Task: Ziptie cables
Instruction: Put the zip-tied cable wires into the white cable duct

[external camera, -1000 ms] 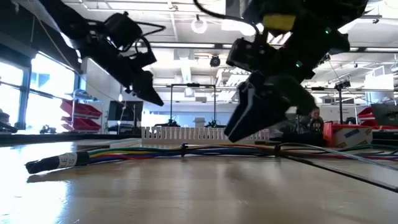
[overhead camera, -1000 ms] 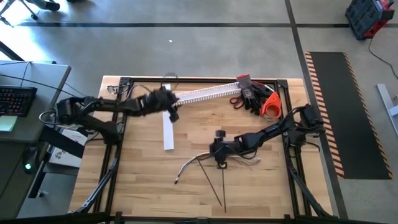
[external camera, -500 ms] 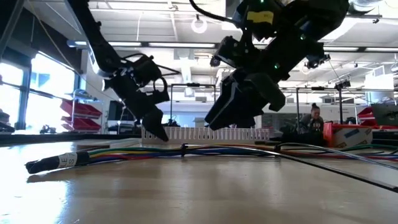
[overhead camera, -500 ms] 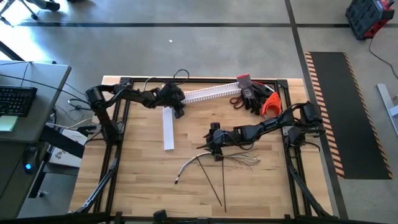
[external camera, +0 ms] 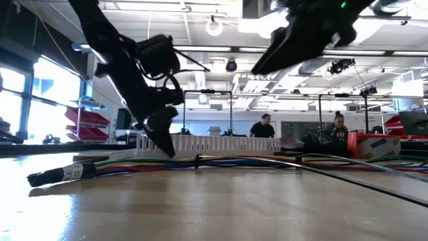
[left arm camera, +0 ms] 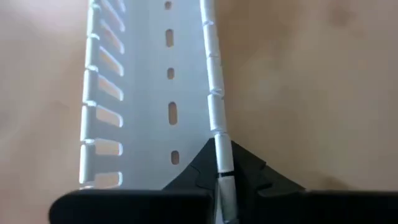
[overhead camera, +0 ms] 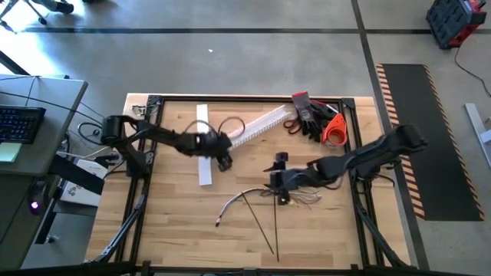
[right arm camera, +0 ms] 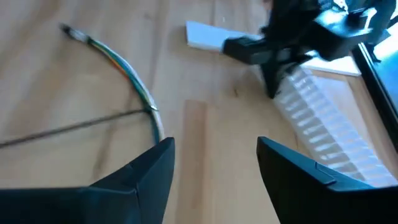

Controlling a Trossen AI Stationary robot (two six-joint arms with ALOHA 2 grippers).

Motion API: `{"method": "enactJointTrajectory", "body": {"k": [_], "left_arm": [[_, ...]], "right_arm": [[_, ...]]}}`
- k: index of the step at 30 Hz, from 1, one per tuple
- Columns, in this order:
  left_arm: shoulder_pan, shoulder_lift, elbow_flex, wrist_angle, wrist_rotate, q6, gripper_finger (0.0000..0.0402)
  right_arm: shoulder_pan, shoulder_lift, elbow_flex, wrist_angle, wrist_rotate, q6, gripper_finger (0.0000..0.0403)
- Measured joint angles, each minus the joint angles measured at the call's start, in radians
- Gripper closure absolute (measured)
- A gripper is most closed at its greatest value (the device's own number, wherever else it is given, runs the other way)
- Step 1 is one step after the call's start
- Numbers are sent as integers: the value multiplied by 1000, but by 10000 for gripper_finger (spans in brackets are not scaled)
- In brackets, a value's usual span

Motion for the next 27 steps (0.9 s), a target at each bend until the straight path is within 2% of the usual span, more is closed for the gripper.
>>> {"method": "enactJointTrajectory", "body": {"k": [6,10,15,18,23,27], "left_arm": [[-278,2,-16,32,-98,-292,400],[-423,2,-17,15,-187,-504,401],[-549,2,-17,-36,-292,-692,401],[-597,2,-17,-55,-307,-745,400],[-623,-30,-18,-61,-246,-800,362],[-625,-103,4,-120,-218,-790,322]], "right_arm": [[124,-94,1,-120,37,96,192],[209,-119,1,-225,66,207,192],[286,-110,1,-373,126,375,192],[310,-105,-22,-428,134,461,192],[308,-103,-155,-357,8,429,192],[234,-103,-303,-31,-55,328,192]]}}
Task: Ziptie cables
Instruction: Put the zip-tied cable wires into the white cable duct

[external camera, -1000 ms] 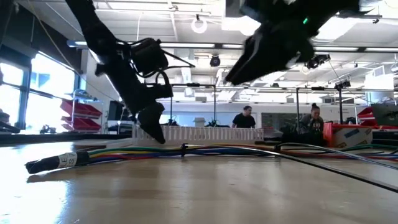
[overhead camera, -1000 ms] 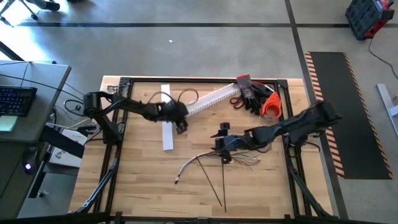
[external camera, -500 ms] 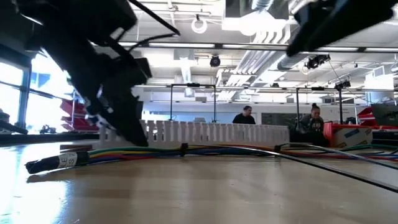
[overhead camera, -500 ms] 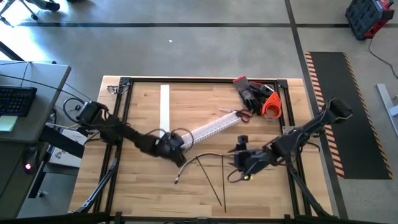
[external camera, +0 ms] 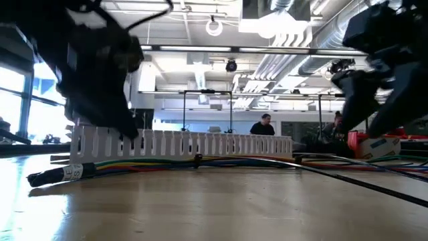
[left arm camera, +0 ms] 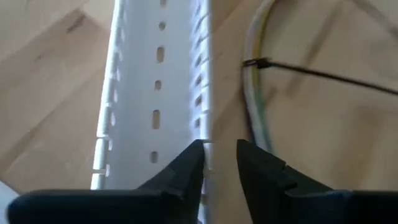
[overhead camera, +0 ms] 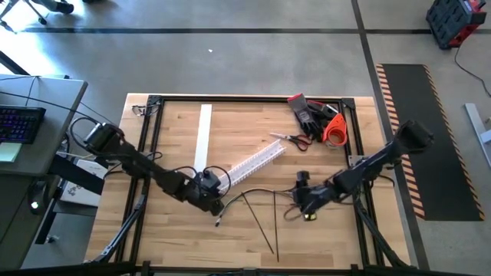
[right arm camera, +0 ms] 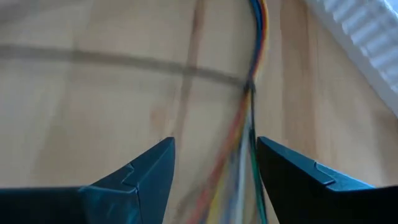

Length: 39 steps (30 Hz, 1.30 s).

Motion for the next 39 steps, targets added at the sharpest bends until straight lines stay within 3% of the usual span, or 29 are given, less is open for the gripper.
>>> {"method": "enactJointTrajectory", "body": {"k": [4,7,11,16,23,27,31,34,39], "left_arm": [[-29,-72,67,-94,14,8,312],[-88,-72,131,-120,-2,8,322],[-170,-2,205,-116,-24,-33,345],[-240,123,284,-120,-32,-171,373],[-266,325,354,-153,35,-350,383],[-261,372,409,-200,92,-388,381],[-264,377,516,-389,98,-395,389],[-279,369,619,-578,24,-421,398],[-285,386,601,-646,-10,-493,385]], "right_arm": [[-74,-1,-135,338,-42,-58,192],[-120,0,-183,341,-17,-58,192],[-156,15,-200,355,-121,-106,192],[-173,87,-201,386,-164,-143,192],[-171,174,-199,505,-172,-144,192],[-171,177,-199,529,-172,-154,192],[-171,178,-199,530,-175,-164,192],[-171,178,-199,531,-175,-180,192],[-171,179,-199,534,-174,-181,192]]}}
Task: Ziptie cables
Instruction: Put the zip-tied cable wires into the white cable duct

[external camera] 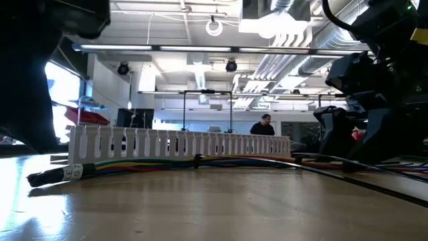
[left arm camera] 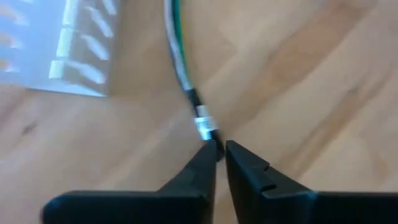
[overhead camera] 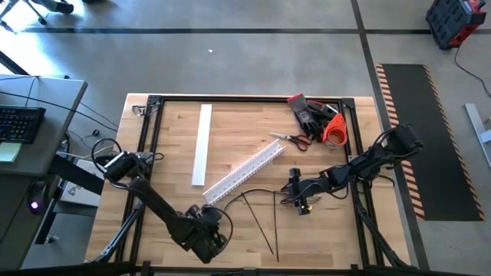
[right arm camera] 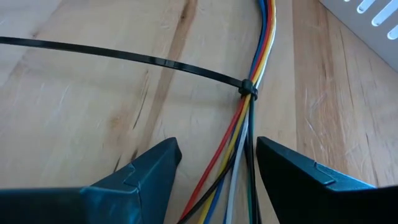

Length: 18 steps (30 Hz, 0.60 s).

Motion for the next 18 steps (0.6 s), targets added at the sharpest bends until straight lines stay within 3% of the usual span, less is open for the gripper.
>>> {"method": "enactJointTrajectory", "body": {"k": [8,11,14,18], "left_arm": [[33,22,-97,175,-8,-89,267],[39,25,-114,178,8,-115,248],[39,27,-119,175,7,-93,263],[38,29,-121,163,33,-10,342]], "right_arm": [[0,0,0,2,0,0,192],[0,0,-1,2,-1,0,192],[0,0,-1,-3,1,0,192],[0,0,1,-25,16,12,192]]}}
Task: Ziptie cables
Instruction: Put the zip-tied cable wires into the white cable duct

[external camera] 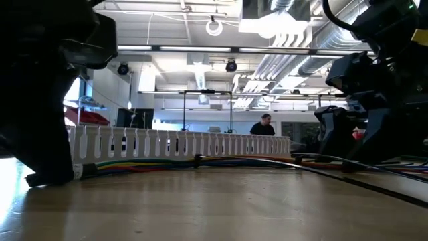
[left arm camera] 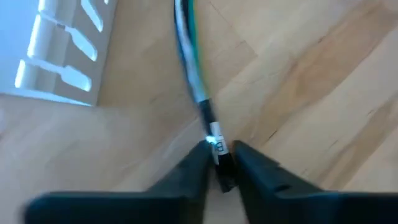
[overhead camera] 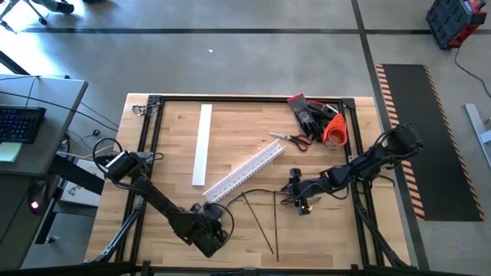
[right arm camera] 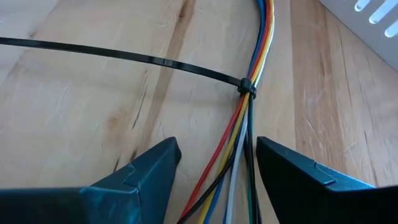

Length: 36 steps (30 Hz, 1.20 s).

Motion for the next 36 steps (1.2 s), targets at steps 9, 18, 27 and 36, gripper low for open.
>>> {"method": "enactJointTrajectory", "body": {"k": [9,18,27,36], "left_arm": [[-30,11,150,-187,12,188,396],[-105,7,387,-622,-125,124,400],[-186,6,437,-818,-223,-75,401],[-240,2,355,-728,-422,-205,401]], "right_arm": [[10,-3,4,-90,8,83,263],[75,3,131,-285,97,-4,392],[12,-8,407,-523,320,-355,402],[-196,-9,596,-720,356,-706,403]]}}
